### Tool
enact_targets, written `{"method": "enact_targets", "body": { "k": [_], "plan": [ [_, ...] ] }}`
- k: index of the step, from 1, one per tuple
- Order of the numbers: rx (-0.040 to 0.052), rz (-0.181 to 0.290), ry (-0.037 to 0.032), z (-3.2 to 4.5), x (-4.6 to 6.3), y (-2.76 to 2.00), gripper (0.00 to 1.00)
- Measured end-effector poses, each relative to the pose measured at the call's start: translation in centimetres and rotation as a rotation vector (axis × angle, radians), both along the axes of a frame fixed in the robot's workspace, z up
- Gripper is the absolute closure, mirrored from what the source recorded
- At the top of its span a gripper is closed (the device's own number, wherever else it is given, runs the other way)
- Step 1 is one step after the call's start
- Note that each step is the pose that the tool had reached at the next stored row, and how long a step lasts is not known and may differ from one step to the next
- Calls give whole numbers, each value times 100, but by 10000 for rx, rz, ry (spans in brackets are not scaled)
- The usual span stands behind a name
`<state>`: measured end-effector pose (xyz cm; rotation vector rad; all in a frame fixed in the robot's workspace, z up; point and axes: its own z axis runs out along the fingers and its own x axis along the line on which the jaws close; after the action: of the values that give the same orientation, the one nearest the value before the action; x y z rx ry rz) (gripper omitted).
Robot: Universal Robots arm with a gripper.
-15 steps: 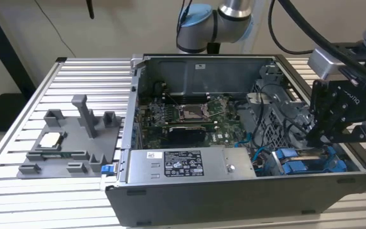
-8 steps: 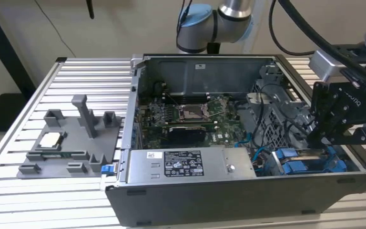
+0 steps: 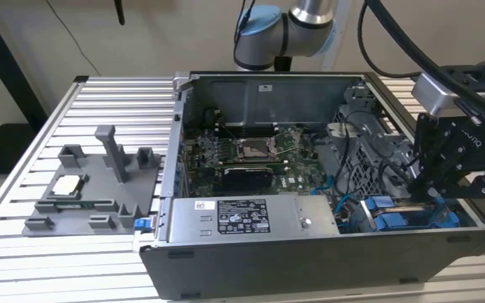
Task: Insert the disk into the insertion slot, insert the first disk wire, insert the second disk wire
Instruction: 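Insert the first disk wire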
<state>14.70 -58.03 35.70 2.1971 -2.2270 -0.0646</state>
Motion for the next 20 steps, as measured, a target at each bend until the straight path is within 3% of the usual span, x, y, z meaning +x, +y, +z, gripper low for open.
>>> {"method": "enact_targets", "body": {
  "k": [6, 11, 15, 20],
  "plan": [
    [0, 0, 0, -2, 0, -1, 81],
    [14, 14, 0, -48, 19, 3, 81],
    [90, 65, 0, -75, 32, 31, 81],
    [112, 149, -35, -123, 51, 65, 81]
  ]
}}
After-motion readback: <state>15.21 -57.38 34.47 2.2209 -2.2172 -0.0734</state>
